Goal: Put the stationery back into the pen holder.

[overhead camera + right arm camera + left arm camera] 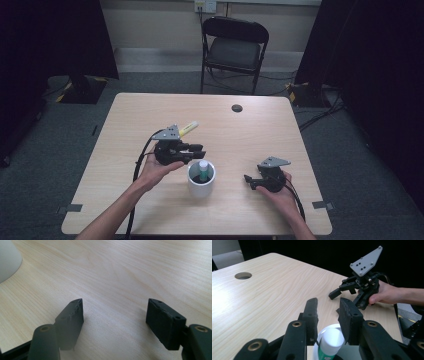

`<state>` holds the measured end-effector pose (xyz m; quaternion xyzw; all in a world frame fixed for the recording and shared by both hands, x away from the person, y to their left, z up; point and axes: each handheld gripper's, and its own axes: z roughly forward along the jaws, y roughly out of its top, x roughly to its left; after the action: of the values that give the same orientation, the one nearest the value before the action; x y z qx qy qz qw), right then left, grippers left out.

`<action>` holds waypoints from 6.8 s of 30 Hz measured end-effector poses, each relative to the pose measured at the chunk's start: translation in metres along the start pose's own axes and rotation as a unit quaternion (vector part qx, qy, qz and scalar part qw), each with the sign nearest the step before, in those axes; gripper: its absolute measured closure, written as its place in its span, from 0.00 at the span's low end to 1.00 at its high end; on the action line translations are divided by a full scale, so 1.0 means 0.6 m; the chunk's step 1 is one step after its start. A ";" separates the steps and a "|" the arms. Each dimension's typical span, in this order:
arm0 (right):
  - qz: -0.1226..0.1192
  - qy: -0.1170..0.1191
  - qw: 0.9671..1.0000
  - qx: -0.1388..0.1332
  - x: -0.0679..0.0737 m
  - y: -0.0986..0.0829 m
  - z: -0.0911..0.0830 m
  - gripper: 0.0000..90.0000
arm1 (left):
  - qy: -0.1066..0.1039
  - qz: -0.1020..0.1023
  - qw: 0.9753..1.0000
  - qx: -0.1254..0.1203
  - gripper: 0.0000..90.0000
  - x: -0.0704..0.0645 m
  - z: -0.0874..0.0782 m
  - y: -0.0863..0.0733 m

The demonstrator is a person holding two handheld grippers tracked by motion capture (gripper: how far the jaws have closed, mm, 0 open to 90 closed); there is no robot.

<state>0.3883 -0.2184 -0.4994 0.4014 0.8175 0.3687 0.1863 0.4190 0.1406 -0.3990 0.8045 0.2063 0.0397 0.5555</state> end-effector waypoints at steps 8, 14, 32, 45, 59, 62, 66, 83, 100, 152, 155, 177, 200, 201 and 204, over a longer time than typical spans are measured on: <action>0.000 0.000 1.000 0.000 0.000 0.000 0.000 0.33 | 0.024 -0.014 1.000 -0.002 0.84 0.034 -0.024 -0.009; 0.000 0.000 1.000 0.000 0.000 0.000 0.000 0.33 | 0.054 -0.033 0.998 -0.003 0.88 0.071 -0.051 -0.025; 0.000 0.000 1.000 0.000 0.000 0.000 0.000 0.33 | 0.131 -0.095 0.985 0.067 0.77 0.185 -0.090 -0.129; 0.000 0.000 1.000 0.000 0.000 0.000 0.000 0.33 | 0.155 -0.065 0.978 0.121 0.67 0.189 -0.071 -0.152; 0.000 0.000 1.000 0.000 0.000 0.000 0.000 0.33 | 0.158 -0.031 0.973 0.162 0.75 0.176 -0.051 -0.160; 0.000 0.000 1.000 0.000 0.000 0.000 0.000 0.33 | 0.149 -0.026 0.975 0.161 0.75 0.171 -0.044 -0.159; 0.000 0.000 1.000 0.000 0.000 0.000 0.000 0.33 | 0.144 -0.022 0.976 0.163 0.80 0.165 -0.039 -0.157; 0.000 0.000 1.000 0.000 0.000 0.000 0.000 0.33 | 0.137 -0.004 0.978 0.159 0.82 0.147 -0.027 -0.159; 0.000 0.000 1.000 0.000 0.000 0.000 0.000 0.33 | 0.136 -0.022 0.978 0.158 0.89 0.152 -0.027 -0.158; 0.000 0.000 1.000 0.000 0.000 0.000 0.000 0.33 | 0.074 -0.021 0.997 0.032 0.89 0.097 -0.074 -0.045; 0.001 0.001 1.000 0.000 0.000 0.000 0.000 0.33 | 0.066 -0.016 0.997 0.025 0.89 0.089 -0.077 -0.036; -0.001 0.001 1.000 0.000 0.000 0.000 0.000 0.32 | 0.035 0.032 0.999 0.006 0.89 0.028 -0.103 0.012; -0.002 0.001 1.000 0.014 0.004 0.001 0.003 0.15 | -0.011 0.053 0.999 0.007 0.89 -0.028 -0.128 0.002; -0.002 0.001 1.000 0.014 0.004 0.001 0.003 0.15 | -0.013 0.055 0.998 0.008 0.89 -0.032 -0.128 0.001; -0.002 0.000 1.000 0.014 0.004 0.001 0.003 0.15 | -0.025 0.061 0.998 0.013 0.89 -0.047 -0.133 -0.005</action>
<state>0.3883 -0.2156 -0.5002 0.4025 0.8234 0.3567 0.1810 0.3690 0.2005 -0.3667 0.8233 0.1437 0.0507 0.5468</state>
